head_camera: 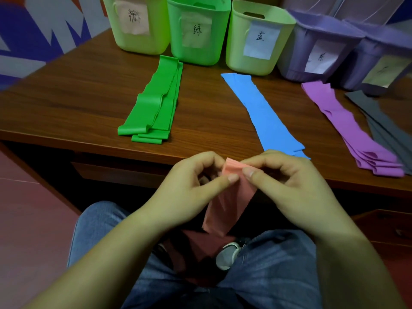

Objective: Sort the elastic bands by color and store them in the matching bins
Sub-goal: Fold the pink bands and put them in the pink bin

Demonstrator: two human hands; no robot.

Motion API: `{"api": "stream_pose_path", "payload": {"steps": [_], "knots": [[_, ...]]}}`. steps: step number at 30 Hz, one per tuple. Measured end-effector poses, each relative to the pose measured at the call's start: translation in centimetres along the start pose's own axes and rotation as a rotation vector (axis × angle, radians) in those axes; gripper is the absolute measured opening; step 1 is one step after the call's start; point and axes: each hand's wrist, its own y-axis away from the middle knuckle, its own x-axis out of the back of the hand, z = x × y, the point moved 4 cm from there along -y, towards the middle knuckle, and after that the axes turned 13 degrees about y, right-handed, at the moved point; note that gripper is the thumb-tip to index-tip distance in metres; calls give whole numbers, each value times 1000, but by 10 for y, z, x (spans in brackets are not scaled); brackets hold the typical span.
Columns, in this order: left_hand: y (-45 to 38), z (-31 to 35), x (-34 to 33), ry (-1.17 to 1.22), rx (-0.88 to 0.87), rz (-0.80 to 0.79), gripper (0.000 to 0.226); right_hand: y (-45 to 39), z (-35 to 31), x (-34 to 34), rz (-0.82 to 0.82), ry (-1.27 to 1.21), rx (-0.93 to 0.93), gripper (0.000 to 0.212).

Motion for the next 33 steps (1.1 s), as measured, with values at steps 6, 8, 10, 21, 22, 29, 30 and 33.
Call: {"api": "stream_pose_path", "payload": {"steps": [6, 8, 10, 21, 22, 29, 30, 33], "knots": [[-12, 17, 1, 104, -63, -47, 18, -15, -21, 21, -52, 103, 111, 6], [-19, 27, 2, 137, -83, -79, 13, -23, -33, 29, -64, 122, 156, 4], [-25, 40, 3, 204, -96, -142, 9, -30, -46, 35, -99, 74, 190, 4], [-87, 76, -21, 501, 169, -394, 38, -78, -109, 76, -97, 112, 266, 8], [-89, 79, -23, 516, 190, -412, 41, -82, -112, 78, -96, 126, 260, 7], [-87, 83, -17, 627, 279, -420, 45, -105, -113, 92, -49, 169, 172, 7], [-86, 80, -16, 639, 285, -417, 45, -108, -113, 96, -33, 163, 155, 8], [-85, 68, -11, 626, 312, -427, 45, -117, -113, 105, 13, 126, 101, 11]]}}
